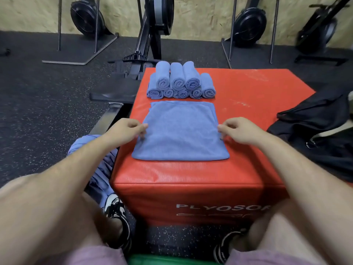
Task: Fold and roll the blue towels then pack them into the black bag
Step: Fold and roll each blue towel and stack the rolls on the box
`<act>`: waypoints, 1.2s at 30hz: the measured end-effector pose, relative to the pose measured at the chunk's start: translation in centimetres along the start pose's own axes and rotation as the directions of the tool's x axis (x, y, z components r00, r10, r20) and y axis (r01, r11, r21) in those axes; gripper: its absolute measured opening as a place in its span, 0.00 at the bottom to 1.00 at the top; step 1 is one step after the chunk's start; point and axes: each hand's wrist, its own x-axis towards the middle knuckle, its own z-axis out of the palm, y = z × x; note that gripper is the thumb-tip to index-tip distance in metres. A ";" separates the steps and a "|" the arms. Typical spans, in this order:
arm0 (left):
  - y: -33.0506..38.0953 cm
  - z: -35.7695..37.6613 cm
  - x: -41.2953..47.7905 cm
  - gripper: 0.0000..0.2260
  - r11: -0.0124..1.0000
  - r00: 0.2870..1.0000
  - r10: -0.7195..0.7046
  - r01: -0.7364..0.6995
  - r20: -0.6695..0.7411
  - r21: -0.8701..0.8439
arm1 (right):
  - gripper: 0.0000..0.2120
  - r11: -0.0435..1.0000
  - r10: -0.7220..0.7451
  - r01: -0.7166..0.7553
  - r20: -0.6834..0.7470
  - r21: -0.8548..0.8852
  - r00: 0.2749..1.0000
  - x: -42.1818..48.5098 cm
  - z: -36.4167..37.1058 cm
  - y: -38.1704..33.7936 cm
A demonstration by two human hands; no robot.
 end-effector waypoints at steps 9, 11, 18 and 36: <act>0.4 5.0 3.7 0.32 0.828 0.970 0.185 -0.242 0.160 0.505 | 0.31 0.875 -0.115 0.122 0.044 -0.469 0.992 2.5 7.4 -3.3; 0.7 6.2 3.6 0.35 0.782 0.964 0.105 -0.231 0.243 0.578 | 0.33 0.871 -0.048 0.092 0.103 -0.483 0.993 2.5 8.2 -3.0; 1.5 6.7 -1.1 0.48 0.722 0.952 0.101 -0.270 0.289 0.638 | 0.45 0.859 -0.042 0.106 0.138 -0.501 0.990 -2.1 8.3 -3.6; -1.5 0.0 12.3 0.19 0.874 0.998 -0.063 0.059 -0.009 0.482 | 0.14 0.929 -0.277 0.215 -0.180 -0.303 0.944 14.2 11.9 -10.3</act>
